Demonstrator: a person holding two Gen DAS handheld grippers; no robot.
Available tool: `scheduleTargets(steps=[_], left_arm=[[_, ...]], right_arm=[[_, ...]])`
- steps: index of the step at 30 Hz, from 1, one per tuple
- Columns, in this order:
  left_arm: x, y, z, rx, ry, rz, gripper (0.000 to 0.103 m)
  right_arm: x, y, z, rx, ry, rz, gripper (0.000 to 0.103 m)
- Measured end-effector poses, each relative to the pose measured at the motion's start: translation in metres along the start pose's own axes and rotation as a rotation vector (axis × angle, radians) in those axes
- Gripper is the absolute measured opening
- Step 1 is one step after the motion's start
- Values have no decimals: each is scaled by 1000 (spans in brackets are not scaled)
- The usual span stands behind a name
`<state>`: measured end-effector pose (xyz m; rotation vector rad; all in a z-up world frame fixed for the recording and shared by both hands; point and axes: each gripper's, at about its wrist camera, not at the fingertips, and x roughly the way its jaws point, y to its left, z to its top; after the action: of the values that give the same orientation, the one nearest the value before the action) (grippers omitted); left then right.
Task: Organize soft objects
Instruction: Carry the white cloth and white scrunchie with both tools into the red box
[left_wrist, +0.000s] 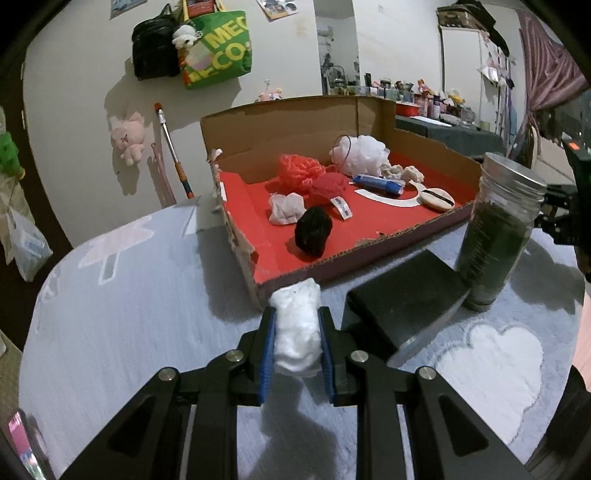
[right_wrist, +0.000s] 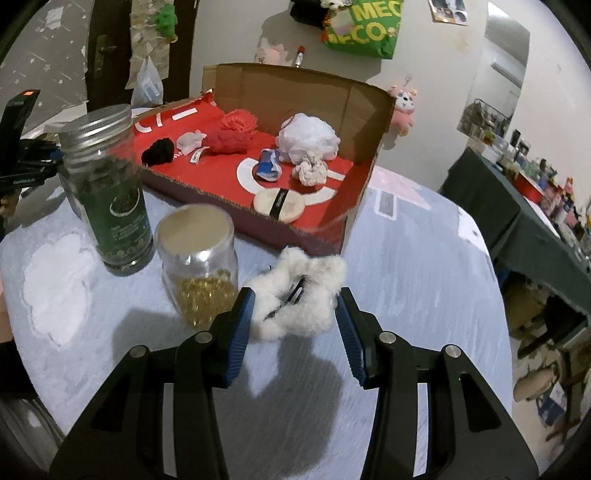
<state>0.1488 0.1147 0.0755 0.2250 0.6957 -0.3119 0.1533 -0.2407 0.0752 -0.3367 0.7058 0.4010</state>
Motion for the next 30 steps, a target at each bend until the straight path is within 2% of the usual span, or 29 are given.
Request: scheduleTargets(steps=[13,21,30], left_arm=[[-1,-12,41,104,-22,-10,23],[16,-24,74,120,-5,-96,23],[59,-43,109,142,89,-184,23]], right_arm=[[6,0,30,-121,3,16,43],[12,-5,49,-149,0,41,43],[37,-7,84,-123,24,168,43]])
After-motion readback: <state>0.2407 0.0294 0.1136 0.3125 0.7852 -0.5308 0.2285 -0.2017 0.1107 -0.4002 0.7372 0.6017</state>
